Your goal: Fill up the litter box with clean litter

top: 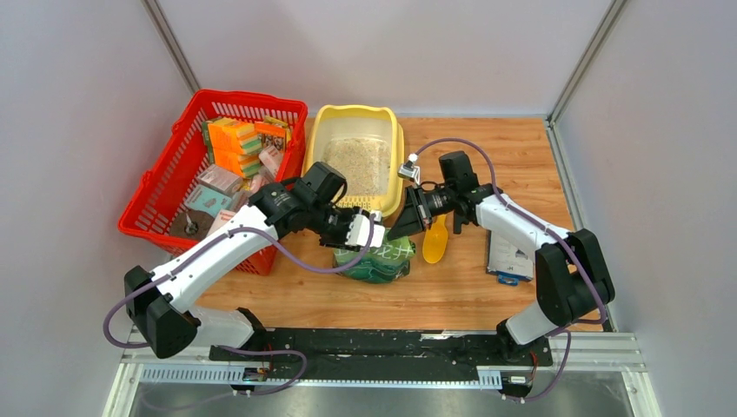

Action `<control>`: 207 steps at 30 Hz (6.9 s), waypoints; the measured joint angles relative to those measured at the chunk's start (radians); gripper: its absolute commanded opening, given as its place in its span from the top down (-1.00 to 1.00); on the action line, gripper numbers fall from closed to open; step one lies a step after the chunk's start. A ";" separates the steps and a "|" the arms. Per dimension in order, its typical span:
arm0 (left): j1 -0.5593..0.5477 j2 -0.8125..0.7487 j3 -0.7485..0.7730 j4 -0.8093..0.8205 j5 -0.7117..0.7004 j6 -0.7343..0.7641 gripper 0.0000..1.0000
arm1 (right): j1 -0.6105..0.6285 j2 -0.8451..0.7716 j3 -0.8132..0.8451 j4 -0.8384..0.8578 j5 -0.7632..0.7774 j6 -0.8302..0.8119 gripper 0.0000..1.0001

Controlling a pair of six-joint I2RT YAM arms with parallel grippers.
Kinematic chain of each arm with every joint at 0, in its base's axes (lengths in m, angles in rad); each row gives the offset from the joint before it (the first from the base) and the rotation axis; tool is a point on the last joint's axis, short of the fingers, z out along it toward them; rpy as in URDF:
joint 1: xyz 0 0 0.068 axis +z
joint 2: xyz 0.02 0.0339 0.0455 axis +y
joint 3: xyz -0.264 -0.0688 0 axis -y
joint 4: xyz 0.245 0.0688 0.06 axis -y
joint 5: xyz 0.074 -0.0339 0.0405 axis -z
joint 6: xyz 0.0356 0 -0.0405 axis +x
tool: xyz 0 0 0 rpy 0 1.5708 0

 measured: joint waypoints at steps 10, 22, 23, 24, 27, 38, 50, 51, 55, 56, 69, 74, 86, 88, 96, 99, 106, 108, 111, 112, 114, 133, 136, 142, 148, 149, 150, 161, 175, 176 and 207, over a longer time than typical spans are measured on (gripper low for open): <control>-0.005 0.007 -0.003 -0.002 -0.015 -0.024 0.87 | 0.000 0.000 -0.006 0.001 0.011 0.057 0.75; -0.005 -0.020 -0.058 0.095 -0.043 -0.212 1.00 | -0.160 -0.005 0.190 -0.271 0.122 -0.182 -0.04; -0.005 -0.027 -0.066 0.103 -0.044 -0.227 1.00 | -0.170 -0.019 0.232 -0.301 0.154 -0.256 -0.06; -0.005 -0.033 -0.072 0.111 -0.044 -0.240 1.00 | -0.170 -0.043 0.250 -0.310 0.186 -0.308 -0.08; -0.005 -0.046 -0.088 0.128 -0.044 -0.282 1.00 | -0.114 -0.243 0.196 -0.280 0.321 -0.516 -0.09; 0.016 -0.047 -0.101 0.167 -0.017 -0.430 1.00 | 0.308 -0.590 -0.126 -0.147 0.728 -1.064 -0.22; 0.065 -0.047 -0.122 0.201 0.049 -0.535 1.00 | 0.495 -0.526 -0.218 -0.015 1.036 -1.283 -0.23; 0.067 -0.047 -0.124 0.204 0.052 -0.542 1.00 | 0.499 -0.526 -0.220 -0.006 1.048 -1.289 -0.22; 0.073 -0.047 -0.130 0.214 0.062 -0.559 1.00 | 0.500 -0.516 -0.220 0.006 1.065 -1.296 -0.19; 0.075 -0.047 -0.132 0.219 0.064 -0.563 1.00 | 0.500 -0.511 -0.220 0.007 1.066 -1.296 -0.18; 0.100 -0.046 -0.143 0.230 0.097 -0.594 1.00 | 0.501 -0.492 -0.213 -0.029 1.060 -1.295 0.02; 0.102 -0.047 -0.150 0.240 0.102 -0.594 1.00 | 0.505 -0.491 -0.212 -0.038 1.077 -1.291 0.18; 0.110 -0.062 -0.177 0.267 0.115 -0.595 1.00 | 0.493 -0.490 -0.190 -0.071 1.090 -1.237 0.48; 0.113 -0.062 -0.177 0.269 0.116 -0.597 1.00 | 0.486 -0.487 -0.187 -0.079 1.086 -1.222 0.50; 0.118 -0.071 -0.190 0.279 0.122 -0.592 1.00 | 0.451 -0.469 -0.157 -0.124 1.044 -1.171 0.90; 0.119 -0.074 -0.193 0.278 0.135 -0.573 1.00 | 0.436 -0.451 -0.131 -0.154 1.019 -1.148 1.00; 0.120 -0.087 -0.201 0.260 0.156 -0.511 1.00 | 0.393 -0.413 -0.074 -0.219 0.944 -1.133 1.00; 0.119 -0.096 -0.204 0.255 0.159 -0.499 0.84 | 0.378 -0.411 -0.069 -0.227 0.899 -1.138 1.00; 0.117 -0.124 -0.220 0.258 0.174 -0.500 0.45 | 0.361 -0.409 -0.063 -0.249 0.834 -1.147 1.00; 0.117 -0.140 -0.226 0.265 0.180 -0.505 0.41 | 0.357 -0.406 -0.057 -0.261 0.821 -1.147 1.00; 0.115 -0.177 -0.239 0.277 0.184 -0.515 0.30 | 0.344 -0.396 -0.041 -0.286 0.804 -1.147 1.00; 0.021 -0.089 -0.305 0.625 0.196 -0.649 0.84 | 0.289 -0.335 0.006 -0.316 0.746 -1.065 0.87; 0.021 -0.079 -0.308 0.647 0.197 -0.669 1.00 | 0.276 -0.335 0.006 -0.322 0.746 -1.050 0.48; 0.012 -0.079 -0.320 0.663 0.196 -0.699 1.00 | 0.230 -0.352 -0.009 -0.318 0.732 -0.998 0.09; 0.014 -0.086 -0.325 0.668 0.185 -0.756 1.00 | 0.220 -0.369 -0.034 -0.324 0.698 -0.977 0.22; 0.016 -0.086 -0.325 0.668 0.185 -0.768 1.00 | 0.220 -0.369 -0.034 -0.324 0.695 -0.976 0.24; 0.024 -0.086 -0.325 0.668 0.185 -0.780 1.00 | 0.220 -0.369 -0.034 -0.322 0.694 -0.976 0.26; 0.100 -0.086 -0.326 0.666 0.236 -0.885 1.00 | 0.219 -0.357 -0.034 -0.289 0.676 -0.982 1.00; 0.124 -0.079 -0.340 0.691 0.301 -0.857 0.07 | 0.217 -0.237 0.093 -0.347 0.647 -1.022 1.00; 0.121 -0.061 -0.338 0.696 0.302 -0.853 0.15 | 0.217 -0.235 0.094 -0.348 0.644 -1.019 1.00; 0.111 0.002 -0.341 0.729 0.328 -0.914 0.32 | 0.190 -0.310 -0.003 -0.315 0.652 -0.959 1.00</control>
